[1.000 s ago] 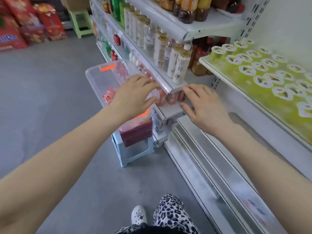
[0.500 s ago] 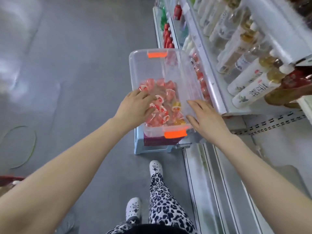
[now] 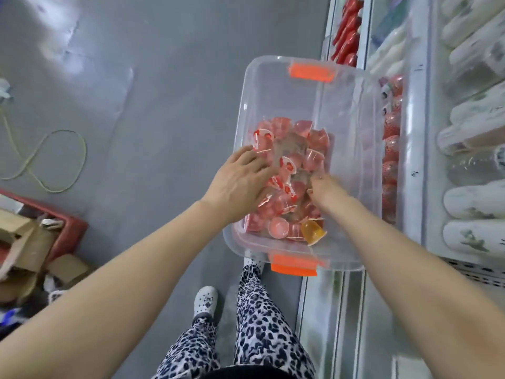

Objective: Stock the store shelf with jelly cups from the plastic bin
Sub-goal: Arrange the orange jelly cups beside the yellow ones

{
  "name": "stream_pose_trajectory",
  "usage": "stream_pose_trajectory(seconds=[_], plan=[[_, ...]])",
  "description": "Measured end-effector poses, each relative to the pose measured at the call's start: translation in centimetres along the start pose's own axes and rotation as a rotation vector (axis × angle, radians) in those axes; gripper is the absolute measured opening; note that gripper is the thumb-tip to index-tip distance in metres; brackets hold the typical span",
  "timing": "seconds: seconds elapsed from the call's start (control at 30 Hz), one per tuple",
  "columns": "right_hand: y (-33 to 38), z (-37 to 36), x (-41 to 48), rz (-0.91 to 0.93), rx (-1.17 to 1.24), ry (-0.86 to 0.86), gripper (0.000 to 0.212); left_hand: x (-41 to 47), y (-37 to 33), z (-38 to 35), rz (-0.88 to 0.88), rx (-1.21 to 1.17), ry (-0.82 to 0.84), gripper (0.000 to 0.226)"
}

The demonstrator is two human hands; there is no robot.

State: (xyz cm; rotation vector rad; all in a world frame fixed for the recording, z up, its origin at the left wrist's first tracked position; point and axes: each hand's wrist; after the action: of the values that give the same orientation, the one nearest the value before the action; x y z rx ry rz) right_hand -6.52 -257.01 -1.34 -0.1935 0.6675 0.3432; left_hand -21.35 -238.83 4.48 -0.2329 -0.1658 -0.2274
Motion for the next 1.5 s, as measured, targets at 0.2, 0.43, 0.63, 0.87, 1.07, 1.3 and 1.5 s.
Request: stream_pose_trajectory(seconds=[0.2, 0.43, 0.63, 0.87, 1.07, 1.3, 1.5], plan=[[0.5, -0.1, 1.0, 0.000, -0.037, 0.011, 0.037, 0.1, -0.1, 0.2, -0.001, 0.023, 0.033, 0.028], [0.1, 1.3, 0.0, 0.029, 0.147, -0.002, 0.041, 0.0, 0.0, 0.3, 0.000, 0.055, 0.096, 0.036], [0.0, 4.2, -2.7, 0.091, 0.488, -0.081, 0.032, 0.0, 0.1, 0.0, -0.047, 0.116, 0.121, 0.034], [-1.9, 7.3, -4.1, 0.215, 0.466, -0.444, 0.035, 3.0, -4.4, -3.5, -0.366, -0.049, 0.269, 0.037], [-3.1, 7.5, -3.3, 0.267, 0.522, -0.491, 0.037, 6.8, -8.7, -9.0, -0.489, -0.101, 0.644, 0.043], [-3.5, 7.4, -3.8, 0.302, 0.552, -0.503, 0.039, 6.7, -8.4, -9.7, -0.417, -0.048, 0.657, 0.040], [-3.3, 7.1, -5.8, 0.255, 0.563, -0.546, 0.039, 5.3, -6.0, -6.5, -0.188, -0.152, 0.655, 0.071]])
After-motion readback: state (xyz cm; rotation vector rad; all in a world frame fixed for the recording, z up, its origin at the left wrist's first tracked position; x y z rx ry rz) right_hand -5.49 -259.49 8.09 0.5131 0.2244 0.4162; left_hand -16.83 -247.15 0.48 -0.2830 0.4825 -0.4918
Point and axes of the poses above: each hand's wrist, its own x-axis towards the middle knuckle, its own z-axis out of the back of the hand, y = z × x, and after that the axes turned 10 degrees about -z, right-handed
